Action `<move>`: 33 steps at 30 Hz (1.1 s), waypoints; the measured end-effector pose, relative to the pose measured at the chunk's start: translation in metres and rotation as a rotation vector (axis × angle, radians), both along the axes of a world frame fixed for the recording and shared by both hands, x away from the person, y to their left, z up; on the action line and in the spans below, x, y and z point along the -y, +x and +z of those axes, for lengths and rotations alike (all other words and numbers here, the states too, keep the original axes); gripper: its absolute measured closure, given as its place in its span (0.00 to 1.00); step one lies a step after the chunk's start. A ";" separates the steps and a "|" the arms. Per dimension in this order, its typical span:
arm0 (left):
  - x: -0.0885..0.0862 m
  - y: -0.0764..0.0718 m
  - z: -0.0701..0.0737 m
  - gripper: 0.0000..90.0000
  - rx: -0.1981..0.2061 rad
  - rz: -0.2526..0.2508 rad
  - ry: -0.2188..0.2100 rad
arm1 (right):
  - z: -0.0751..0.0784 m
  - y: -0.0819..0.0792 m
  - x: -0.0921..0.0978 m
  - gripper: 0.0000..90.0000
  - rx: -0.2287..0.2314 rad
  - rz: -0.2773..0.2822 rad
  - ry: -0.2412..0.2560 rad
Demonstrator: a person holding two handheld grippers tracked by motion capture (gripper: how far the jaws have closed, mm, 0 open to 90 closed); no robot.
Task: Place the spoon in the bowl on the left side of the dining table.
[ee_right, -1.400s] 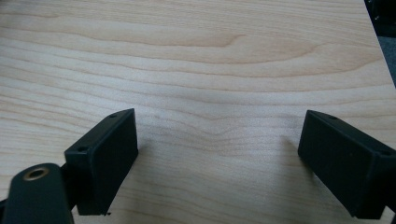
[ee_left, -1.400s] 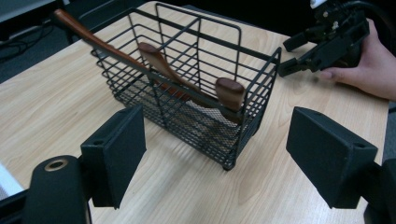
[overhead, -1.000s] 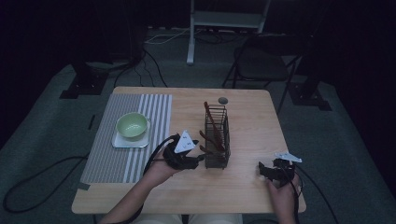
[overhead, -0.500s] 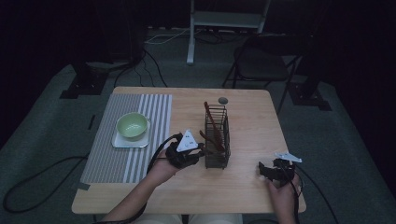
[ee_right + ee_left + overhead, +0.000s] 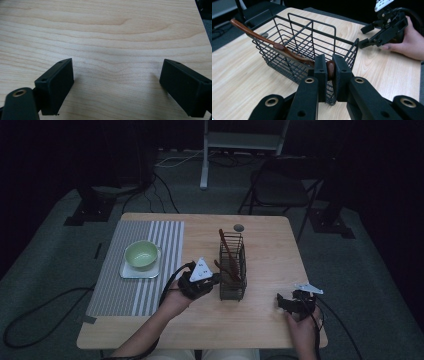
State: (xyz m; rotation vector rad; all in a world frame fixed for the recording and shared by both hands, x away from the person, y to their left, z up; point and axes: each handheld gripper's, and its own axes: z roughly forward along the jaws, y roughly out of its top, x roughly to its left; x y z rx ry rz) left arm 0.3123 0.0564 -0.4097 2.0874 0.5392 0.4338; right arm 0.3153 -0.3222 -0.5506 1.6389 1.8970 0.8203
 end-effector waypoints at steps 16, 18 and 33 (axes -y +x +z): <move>-0.005 -0.007 0.017 0.93 0.035 -0.004 0.007 | 0.000 0.000 0.000 0.13 -0.001 0.000 0.000; -0.007 -0.009 0.020 0.93 0.038 -0.012 0.007 | 0.000 0.000 0.000 0.13 0.000 0.000 0.000; -0.019 -0.016 0.043 0.93 0.083 0.006 -0.020 | 0.000 0.000 0.000 0.13 0.000 0.000 0.000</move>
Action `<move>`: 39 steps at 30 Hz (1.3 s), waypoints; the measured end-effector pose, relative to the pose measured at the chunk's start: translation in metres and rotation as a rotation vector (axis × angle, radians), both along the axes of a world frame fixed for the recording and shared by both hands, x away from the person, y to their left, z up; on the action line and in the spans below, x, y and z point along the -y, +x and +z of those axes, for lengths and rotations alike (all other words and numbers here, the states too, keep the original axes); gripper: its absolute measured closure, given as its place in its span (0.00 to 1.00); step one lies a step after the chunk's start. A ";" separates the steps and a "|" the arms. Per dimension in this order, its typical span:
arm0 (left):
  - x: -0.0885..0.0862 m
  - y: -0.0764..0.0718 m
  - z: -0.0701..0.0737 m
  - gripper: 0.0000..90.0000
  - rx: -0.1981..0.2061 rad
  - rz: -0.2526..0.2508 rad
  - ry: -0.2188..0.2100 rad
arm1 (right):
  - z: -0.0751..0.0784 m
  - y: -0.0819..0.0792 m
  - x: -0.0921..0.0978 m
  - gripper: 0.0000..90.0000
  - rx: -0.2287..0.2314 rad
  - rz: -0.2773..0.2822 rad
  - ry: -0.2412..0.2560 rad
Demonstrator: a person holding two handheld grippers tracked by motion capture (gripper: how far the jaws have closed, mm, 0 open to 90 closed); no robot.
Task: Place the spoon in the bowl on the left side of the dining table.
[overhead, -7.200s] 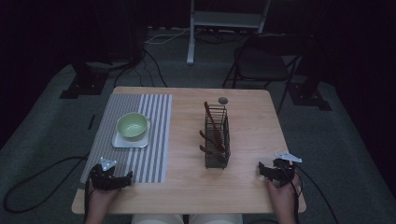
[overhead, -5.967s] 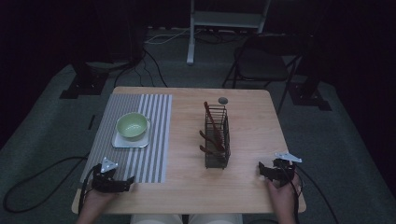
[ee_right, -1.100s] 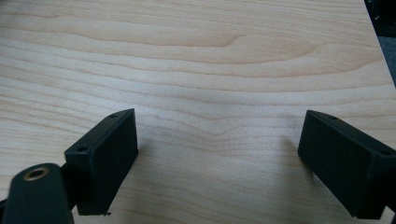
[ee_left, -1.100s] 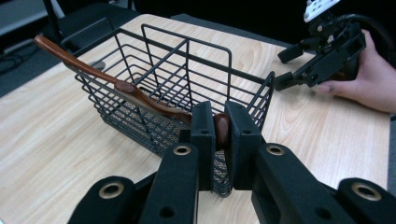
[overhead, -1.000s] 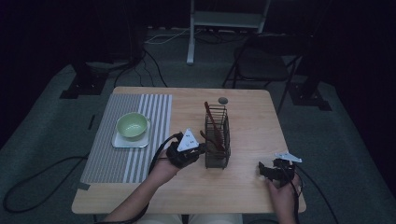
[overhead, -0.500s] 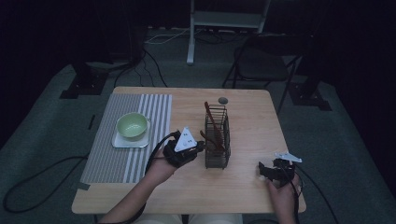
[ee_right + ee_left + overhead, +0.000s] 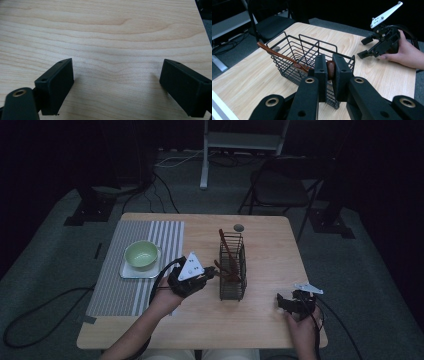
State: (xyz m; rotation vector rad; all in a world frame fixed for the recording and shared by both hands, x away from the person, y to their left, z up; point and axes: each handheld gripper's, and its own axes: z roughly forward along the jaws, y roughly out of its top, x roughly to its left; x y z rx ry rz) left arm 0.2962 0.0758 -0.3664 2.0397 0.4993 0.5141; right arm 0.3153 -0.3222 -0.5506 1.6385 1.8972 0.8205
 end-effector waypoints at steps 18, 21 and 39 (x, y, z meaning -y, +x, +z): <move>-0.017 -0.003 0.029 0.93 0.077 0.057 -0.106 | 0.000 0.000 0.000 0.13 0.000 0.002 -0.002; -0.020 -0.002 0.030 0.93 0.073 0.057 -0.116 | 0.000 0.000 0.000 0.13 0.000 0.001 -0.002; -0.057 0.007 0.048 0.93 0.122 0.197 -0.178 | 0.000 0.000 0.000 0.13 -0.001 0.000 0.000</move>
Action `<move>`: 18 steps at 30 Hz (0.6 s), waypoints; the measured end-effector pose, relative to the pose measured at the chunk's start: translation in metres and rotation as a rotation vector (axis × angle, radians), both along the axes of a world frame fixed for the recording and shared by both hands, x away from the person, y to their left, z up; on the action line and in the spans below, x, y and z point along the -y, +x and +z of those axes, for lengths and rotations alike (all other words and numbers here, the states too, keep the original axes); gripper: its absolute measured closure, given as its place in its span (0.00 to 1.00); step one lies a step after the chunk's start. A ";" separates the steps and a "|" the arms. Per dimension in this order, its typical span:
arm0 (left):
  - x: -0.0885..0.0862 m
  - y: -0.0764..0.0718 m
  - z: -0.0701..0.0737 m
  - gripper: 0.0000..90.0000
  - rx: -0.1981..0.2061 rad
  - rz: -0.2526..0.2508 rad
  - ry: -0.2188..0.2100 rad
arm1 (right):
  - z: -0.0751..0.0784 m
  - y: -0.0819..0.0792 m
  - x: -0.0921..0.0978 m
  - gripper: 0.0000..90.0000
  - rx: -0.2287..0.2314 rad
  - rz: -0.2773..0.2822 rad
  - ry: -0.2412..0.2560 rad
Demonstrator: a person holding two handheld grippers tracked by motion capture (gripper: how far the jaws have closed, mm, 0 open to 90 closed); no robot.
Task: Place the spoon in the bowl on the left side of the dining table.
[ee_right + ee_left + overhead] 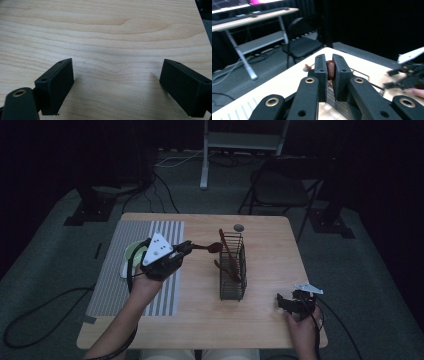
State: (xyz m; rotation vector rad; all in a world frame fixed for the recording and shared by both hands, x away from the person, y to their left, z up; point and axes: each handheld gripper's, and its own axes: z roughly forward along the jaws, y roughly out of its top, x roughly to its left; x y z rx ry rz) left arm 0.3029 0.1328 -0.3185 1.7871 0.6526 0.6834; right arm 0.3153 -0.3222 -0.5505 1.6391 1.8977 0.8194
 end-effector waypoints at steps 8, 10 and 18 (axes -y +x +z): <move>-0.024 0.004 0.003 0.93 0.012 0.082 -0.006 | 0.000 0.000 0.000 0.13 0.000 0.000 0.000; -0.030 0.004 0.005 0.93 0.014 0.104 -0.008 | 0.000 0.000 0.000 0.13 0.000 0.000 0.000; -0.053 0.003 0.009 0.93 0.024 0.191 -0.026 | 0.000 0.000 0.000 0.13 0.000 0.000 0.001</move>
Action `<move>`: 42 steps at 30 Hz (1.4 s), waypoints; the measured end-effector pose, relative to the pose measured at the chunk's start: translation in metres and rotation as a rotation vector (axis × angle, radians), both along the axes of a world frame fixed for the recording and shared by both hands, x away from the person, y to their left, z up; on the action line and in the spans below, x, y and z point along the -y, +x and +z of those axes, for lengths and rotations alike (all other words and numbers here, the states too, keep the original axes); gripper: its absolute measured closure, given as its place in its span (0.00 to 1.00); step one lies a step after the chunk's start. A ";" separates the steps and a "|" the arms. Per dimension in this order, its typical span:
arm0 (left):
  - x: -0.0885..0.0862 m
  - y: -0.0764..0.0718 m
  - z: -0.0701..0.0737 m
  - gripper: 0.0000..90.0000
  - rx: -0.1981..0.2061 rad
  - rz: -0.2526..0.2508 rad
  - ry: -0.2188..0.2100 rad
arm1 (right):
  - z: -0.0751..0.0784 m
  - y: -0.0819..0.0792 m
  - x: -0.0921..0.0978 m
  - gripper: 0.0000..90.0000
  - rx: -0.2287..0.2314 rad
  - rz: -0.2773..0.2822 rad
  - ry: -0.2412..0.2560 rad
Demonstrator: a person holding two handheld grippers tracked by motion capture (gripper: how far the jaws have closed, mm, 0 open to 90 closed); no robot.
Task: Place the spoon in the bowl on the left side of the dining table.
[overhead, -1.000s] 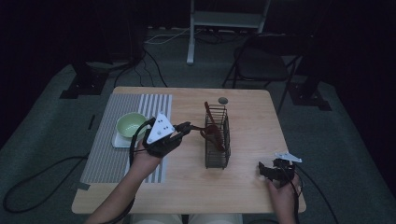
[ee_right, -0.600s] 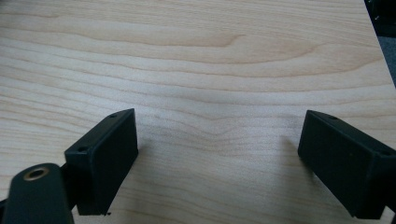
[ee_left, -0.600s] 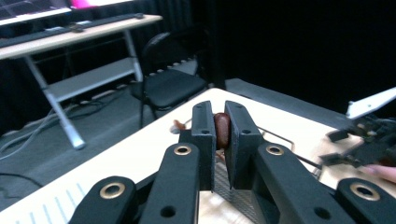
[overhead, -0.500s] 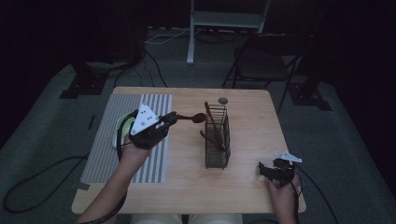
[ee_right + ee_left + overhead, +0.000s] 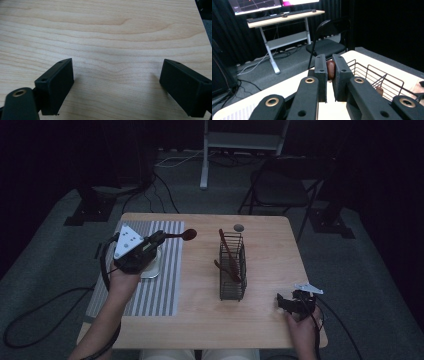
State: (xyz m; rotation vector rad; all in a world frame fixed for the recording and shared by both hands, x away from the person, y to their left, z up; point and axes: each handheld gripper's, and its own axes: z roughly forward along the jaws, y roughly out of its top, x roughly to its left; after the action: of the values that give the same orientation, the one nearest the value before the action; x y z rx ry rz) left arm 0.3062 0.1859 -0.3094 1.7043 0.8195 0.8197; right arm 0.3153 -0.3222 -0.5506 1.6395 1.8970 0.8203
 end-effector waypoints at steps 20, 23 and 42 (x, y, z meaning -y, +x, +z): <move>-0.064 -0.001 -0.013 0.93 -0.032 0.183 -0.012 | 0.000 0.000 0.000 0.13 -0.001 0.001 -0.001; -0.072 0.000 -0.017 0.93 -0.039 0.208 -0.008 | 0.000 0.000 0.000 0.13 0.000 0.001 -0.001; -0.111 0.014 -0.084 0.93 -0.197 0.333 -0.040 | 0.000 0.000 0.000 0.13 0.001 0.000 -0.001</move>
State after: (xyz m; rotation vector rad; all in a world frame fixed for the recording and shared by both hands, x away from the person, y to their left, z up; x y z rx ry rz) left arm 0.3205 0.2971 -0.3930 1.6535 1.2704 0.8575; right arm 0.3153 -0.3222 -0.5506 1.6382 1.8971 0.8201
